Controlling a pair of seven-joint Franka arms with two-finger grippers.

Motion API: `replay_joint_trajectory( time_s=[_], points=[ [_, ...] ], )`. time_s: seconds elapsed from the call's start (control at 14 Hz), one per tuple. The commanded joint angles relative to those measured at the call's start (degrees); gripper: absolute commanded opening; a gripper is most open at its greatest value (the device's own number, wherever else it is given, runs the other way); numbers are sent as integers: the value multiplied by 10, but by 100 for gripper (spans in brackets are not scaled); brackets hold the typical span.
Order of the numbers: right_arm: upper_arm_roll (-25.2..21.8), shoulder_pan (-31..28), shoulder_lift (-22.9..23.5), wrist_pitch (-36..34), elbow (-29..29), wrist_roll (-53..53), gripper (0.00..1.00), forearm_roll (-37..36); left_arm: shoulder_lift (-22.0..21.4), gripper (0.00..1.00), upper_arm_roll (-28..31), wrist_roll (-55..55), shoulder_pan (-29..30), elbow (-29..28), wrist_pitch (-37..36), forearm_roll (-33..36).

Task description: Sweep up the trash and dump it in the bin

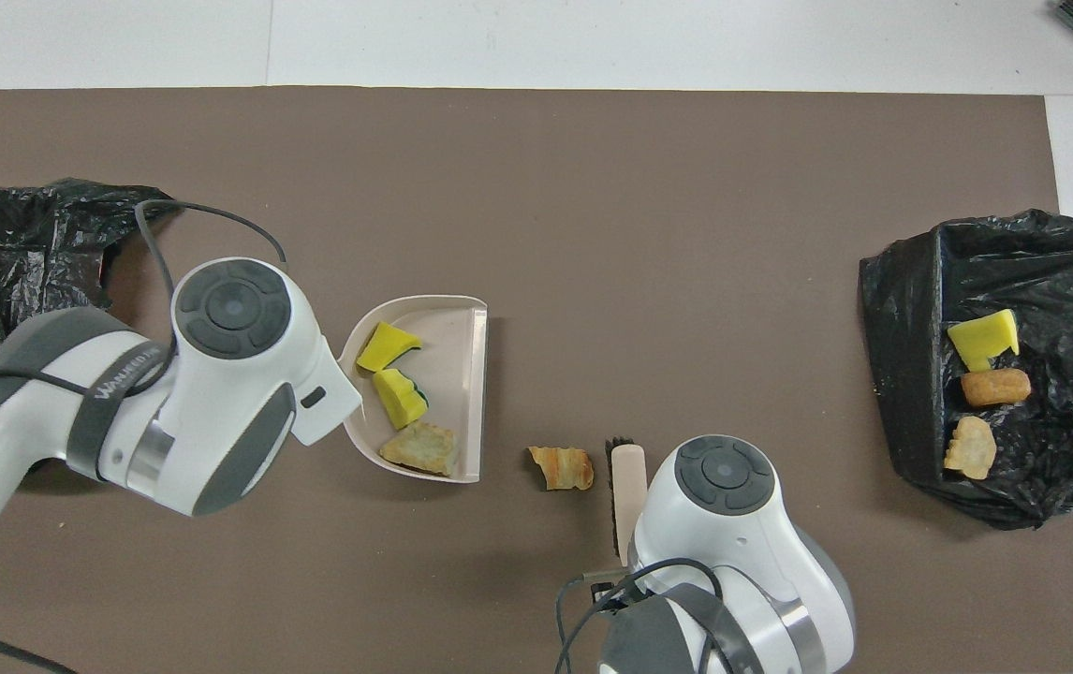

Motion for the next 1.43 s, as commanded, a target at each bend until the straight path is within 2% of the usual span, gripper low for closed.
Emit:
replay_joint_trajectory(
  time_s=[0.0,0.21,0.43,0.57,0.78,1.0,1.21,1.36],
  points=[
    [1,11,30,32,-4,41,0,16,-45,0,9,-99,-79,-59,-2,71],
    [-1,19,69,49,9,62,0,16,-35,0,9,-149,-116,-72,-17,78],
    [0,22,87,55,24,70,0,15,-33,0,8,-168,-119,-78,-10,78],
    [1,28,112,98,27,70,0,19,-32,0,7,-169,-123,-81,-4,78],
    [1,52,143,130,63,66,0,85,-27,0,7,-167,-123,-86,24,78],
    [1,73,165,122,118,69,0,145,-26,0,6,-157,-105,-120,103,76],
    [-2,72,147,83,129,63,0,119,-9,0,6,-92,-54,-111,132,70],
    [-3,70,112,49,130,70,0,44,-4,0,7,-75,-45,-108,143,45]
  ],
)
